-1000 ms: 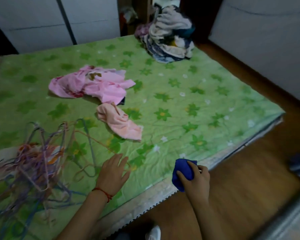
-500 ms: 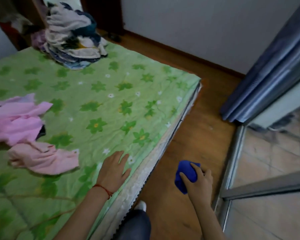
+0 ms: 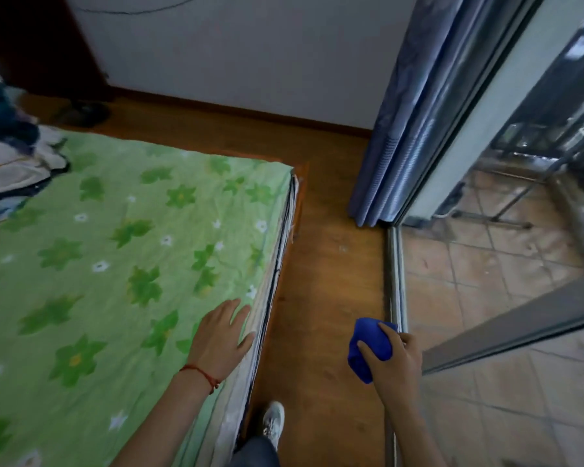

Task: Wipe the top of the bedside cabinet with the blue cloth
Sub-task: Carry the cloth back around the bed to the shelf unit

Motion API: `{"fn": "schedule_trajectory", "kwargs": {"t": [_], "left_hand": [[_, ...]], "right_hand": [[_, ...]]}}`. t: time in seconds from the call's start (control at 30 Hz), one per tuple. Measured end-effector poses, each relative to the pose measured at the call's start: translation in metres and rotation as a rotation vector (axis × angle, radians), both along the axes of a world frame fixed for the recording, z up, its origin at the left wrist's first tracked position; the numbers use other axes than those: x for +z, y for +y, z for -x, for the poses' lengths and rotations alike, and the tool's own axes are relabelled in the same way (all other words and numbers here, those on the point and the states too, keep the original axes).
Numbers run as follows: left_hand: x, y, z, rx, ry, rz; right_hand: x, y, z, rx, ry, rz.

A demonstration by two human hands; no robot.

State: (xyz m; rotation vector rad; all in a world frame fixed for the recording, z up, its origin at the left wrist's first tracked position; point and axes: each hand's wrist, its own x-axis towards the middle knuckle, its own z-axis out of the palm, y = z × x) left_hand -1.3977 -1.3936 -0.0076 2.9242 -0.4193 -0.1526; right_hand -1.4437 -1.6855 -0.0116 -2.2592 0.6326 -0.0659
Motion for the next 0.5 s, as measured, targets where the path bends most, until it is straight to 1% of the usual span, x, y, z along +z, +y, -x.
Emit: {"fn": "schedule_trajectory", "kwargs": {"t": [0.13, 0.3, 0.37, 0.5], "left_hand": [[0.005, -0.010, -0.072, -0.057, -0.011, -0.008], [0.015, -0.034, -0.168, -0.102, -0.037, -0.018], [0.018, -0.042, -0.190, -0.115, -0.058, -0.024], [0.016, -0.068, -0.249, -0.129, -0.033, -0.028]], "right_hand": [[0.004, -0.010, -0.058, -0.038, 0.003, 0.004], [0.018, -0.030, -0.135, -0.075, -0.057, -0.026], [0.024, -0.036, -0.153, -0.073, -0.084, -0.019], [0.024, -0.064, -0.212, -0.069, -0.106, -0.002]]}}
